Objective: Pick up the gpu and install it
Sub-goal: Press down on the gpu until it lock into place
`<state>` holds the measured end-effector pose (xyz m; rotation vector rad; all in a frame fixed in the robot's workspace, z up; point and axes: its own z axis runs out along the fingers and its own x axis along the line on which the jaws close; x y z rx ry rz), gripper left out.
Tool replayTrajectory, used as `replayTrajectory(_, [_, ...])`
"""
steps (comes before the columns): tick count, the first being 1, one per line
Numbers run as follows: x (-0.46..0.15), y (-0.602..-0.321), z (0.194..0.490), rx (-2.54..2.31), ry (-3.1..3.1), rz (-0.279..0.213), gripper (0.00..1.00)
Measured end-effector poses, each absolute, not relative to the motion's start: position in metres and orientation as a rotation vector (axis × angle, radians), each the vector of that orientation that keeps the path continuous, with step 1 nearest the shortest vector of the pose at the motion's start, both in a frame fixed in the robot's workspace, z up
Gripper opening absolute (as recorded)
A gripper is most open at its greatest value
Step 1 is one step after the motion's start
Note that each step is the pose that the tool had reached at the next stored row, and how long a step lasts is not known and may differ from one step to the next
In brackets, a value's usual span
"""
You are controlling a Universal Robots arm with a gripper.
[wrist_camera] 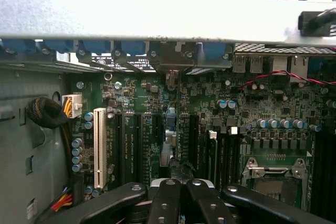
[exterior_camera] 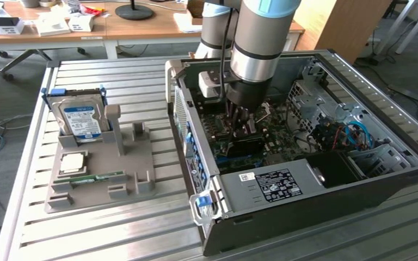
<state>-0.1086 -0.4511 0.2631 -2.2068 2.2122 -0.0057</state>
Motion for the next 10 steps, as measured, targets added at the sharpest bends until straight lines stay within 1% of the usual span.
replayTrajectory(10, [-0.1099, -0.451, 0.2624, -2.207, 2.212, -0.006, 0.11])
